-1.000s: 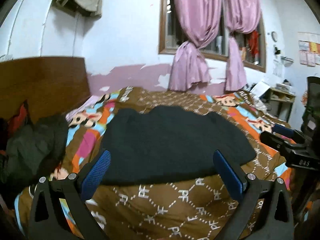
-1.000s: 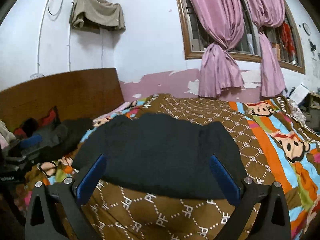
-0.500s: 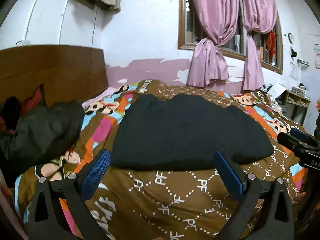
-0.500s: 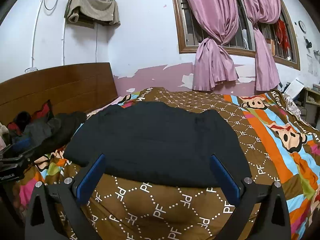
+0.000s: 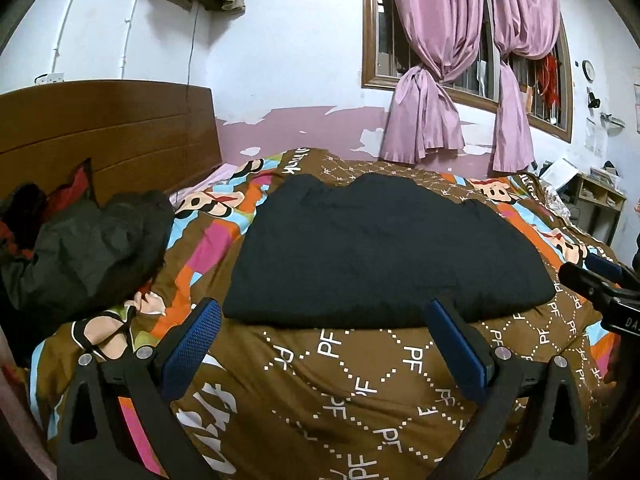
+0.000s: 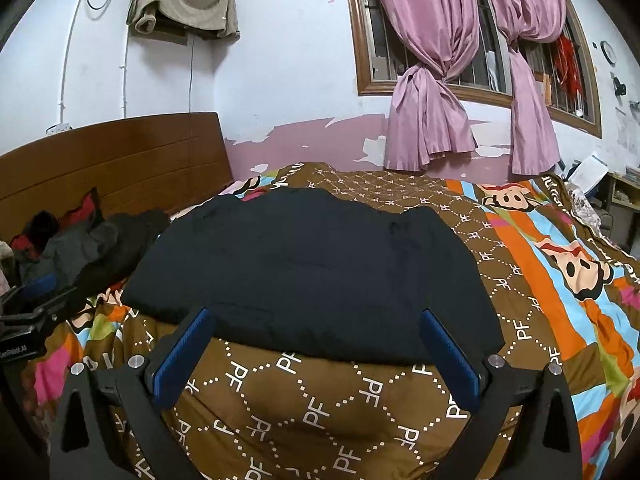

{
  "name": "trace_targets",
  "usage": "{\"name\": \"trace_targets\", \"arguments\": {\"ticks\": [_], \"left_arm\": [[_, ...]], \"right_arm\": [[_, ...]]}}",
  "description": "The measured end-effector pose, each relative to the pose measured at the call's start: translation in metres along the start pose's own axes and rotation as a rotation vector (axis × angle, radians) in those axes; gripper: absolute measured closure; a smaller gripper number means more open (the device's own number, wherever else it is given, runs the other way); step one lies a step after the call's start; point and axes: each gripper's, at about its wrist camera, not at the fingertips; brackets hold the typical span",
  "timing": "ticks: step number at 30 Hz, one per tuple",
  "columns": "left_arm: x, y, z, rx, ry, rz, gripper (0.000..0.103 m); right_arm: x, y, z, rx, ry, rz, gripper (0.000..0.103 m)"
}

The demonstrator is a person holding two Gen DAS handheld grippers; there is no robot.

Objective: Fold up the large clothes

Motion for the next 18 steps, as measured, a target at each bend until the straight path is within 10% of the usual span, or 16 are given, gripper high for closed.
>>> {"name": "trace_targets", "arguments": {"ticks": [18], "left_arm": [[-0.001,-0.0013,-0.006,-0.007,0.02,0.001,0.002]], "right_arm": [[0.0,0.0003,0.001,-0.006,-0.002,0.009,0.0]]}}
Point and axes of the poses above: each gripper's, at about its wrist camera, not at the fingertips, and y roughly the way its jaws point, z to its left, x to its top, and after that the axes turned 11 degrees about -y, right-handed
